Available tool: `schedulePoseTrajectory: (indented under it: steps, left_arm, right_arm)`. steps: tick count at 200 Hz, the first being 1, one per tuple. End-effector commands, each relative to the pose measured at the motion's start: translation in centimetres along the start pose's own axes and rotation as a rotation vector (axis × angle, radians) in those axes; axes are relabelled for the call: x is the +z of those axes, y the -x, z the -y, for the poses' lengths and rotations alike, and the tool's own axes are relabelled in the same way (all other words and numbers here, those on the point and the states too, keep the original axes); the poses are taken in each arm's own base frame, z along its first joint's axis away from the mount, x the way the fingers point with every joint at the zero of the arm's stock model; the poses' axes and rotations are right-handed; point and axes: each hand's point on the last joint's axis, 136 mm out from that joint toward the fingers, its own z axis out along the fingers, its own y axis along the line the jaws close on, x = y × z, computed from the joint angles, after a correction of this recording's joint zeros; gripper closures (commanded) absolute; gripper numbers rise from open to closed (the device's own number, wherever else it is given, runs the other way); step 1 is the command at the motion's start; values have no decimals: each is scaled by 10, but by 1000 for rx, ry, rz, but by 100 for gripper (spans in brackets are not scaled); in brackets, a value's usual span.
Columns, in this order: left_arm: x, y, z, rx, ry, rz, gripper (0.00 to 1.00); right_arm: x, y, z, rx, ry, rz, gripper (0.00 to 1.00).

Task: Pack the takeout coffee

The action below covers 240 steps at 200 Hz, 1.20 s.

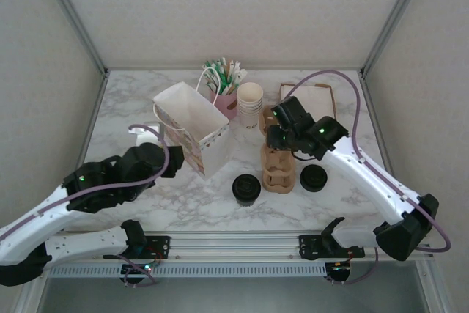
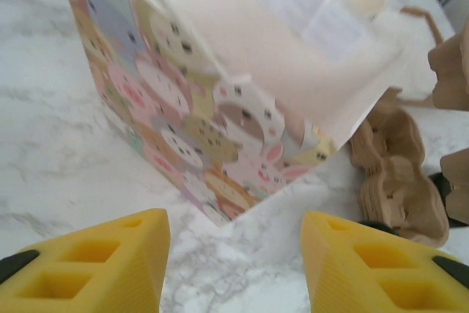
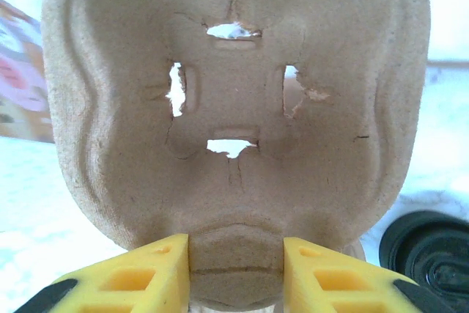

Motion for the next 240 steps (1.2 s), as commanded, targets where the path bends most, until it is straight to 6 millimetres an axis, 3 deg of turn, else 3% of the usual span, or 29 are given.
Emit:
schedulePoseTrajectory:
  steps: [1,28,71,97,130,177,201,240]
  left_arm:
    - [-21,33,-18,92,82,89,50]
    - [-28,64,-23,99,122,128,50]
    - [-15,106,-41,-15,165,150,49]
    - [8,125,-51,-136,124,126,49]
    - [44,147,-85,-344,82,102,49]
    - [103,143,-119,-515,19,13,49]
    - [124,139,-120,-534,-17,-34,49]
    - [146,127,-109,-561,-112,-120,50]
  right_arm:
    - [-34,19,-6,-86,2,86,65]
    - [-63,40,-29,-189,48,170,67]
    - [-91,72,-79,-316,130,277,67]
    - [-101,88,-112,-382,190,337,66]
    - [-112,106,-151,-433,276,403,67]
    - [-111,122,-196,-487,375,451,67]
    - [-105,129,-217,-508,415,457,67]
    - [-77,134,-244,-549,424,441,67]
